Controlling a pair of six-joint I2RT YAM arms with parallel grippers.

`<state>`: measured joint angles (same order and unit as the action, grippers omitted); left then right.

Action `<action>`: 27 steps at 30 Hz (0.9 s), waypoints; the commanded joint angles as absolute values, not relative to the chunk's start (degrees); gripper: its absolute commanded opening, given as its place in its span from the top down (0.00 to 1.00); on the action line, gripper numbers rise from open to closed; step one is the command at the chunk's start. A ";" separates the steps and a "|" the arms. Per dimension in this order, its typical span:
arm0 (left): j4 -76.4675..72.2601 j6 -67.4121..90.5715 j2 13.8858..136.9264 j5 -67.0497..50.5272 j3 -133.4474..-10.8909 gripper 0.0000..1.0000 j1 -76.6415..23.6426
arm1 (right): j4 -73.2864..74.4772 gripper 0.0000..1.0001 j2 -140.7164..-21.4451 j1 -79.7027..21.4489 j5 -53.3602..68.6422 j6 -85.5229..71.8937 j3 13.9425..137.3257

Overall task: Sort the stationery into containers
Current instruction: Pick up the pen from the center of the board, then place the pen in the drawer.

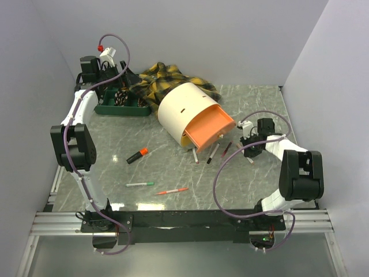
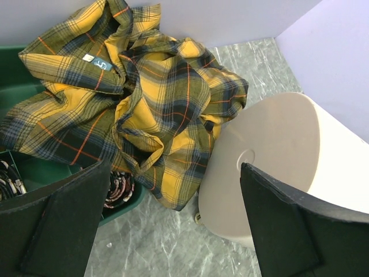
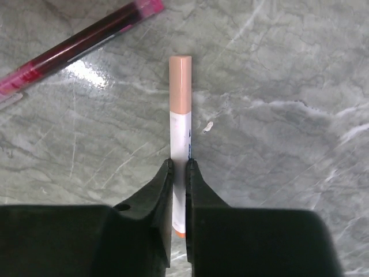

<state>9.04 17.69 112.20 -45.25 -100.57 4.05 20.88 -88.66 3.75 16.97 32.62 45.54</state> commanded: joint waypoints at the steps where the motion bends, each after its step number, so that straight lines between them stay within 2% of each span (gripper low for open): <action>1: 8.17 16.87 109.60 -45.26 -100.55 0.01 4.13 | 23.90 1.00 -88.34 5.00 16.70 33.49 45.87; 8: 7.74 16.52 110.04 -45.35 -101.60 0.01 4.13 | 30.58 1.00 -78.59 10.72 18.54 26.99 56.94; 13: 7.12 16.79 109.86 -46.75 -101.43 0.01 4.13 | 31.38 1.00 -69.53 10.81 27.04 26.46 63.80; 17: 5.80 17.49 109.25 -47.98 -99.76 0.01 3.96 | 31.99 0.99 -65.66 6.96 33.75 36.88 65.74; 22: 5.36 18.19 108.90 -48.78 -99.49 0.01 3.78 | 34.10 0.97 -63.98 -3.77 30.42 54.72 66.88; 27: 4.75 18.81 108.11 -49.57 -98.62 0.01 3.78 | 35.06 0.96 -65.83 -9.13 27.69 60.55 72.05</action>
